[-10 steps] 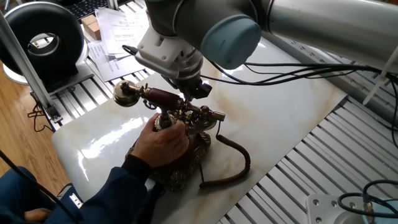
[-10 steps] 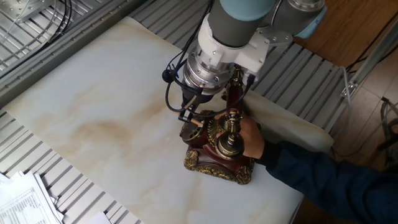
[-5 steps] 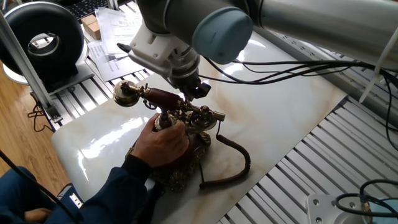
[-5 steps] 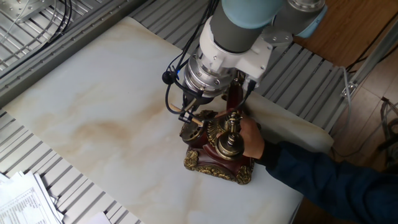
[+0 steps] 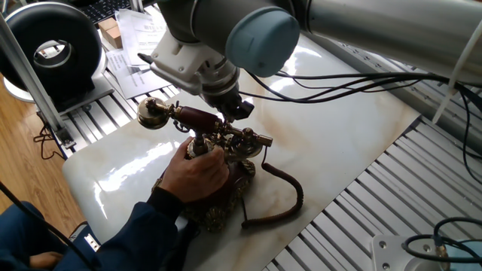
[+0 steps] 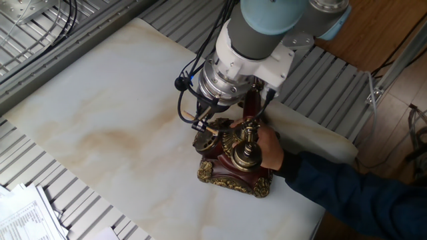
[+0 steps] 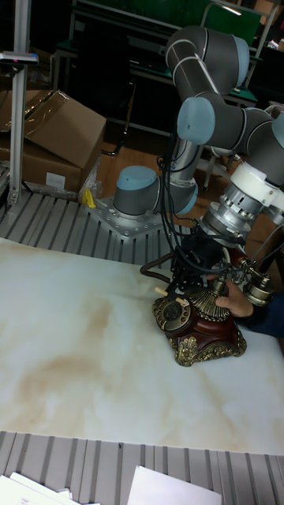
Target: Dial a number on an old rotary phone
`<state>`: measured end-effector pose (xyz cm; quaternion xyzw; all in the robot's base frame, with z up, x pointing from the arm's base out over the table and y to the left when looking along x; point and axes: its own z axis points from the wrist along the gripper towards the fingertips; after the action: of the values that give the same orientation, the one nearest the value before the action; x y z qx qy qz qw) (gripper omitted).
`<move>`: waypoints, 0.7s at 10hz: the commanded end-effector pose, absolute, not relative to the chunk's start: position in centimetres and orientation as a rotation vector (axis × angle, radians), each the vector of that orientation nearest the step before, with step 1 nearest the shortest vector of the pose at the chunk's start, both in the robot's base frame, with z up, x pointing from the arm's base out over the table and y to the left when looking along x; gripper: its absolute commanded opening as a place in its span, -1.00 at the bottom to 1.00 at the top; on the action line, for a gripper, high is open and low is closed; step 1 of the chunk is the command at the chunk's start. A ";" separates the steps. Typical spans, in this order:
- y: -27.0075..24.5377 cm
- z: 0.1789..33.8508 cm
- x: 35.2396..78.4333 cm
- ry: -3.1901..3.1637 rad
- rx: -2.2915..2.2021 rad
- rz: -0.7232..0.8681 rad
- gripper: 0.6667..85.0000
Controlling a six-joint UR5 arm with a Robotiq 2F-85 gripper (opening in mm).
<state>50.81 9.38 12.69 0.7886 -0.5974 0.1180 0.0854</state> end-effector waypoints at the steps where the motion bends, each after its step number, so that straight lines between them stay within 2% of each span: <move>1: 9.6 12.7 50.4 -1.825 2.311 0.334 -0.98; 7: 9.8 12.9 50.0 -1.857 2.250 0.327 -0.98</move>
<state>50.17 9.52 12.89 0.7682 -0.6215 0.1156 0.1015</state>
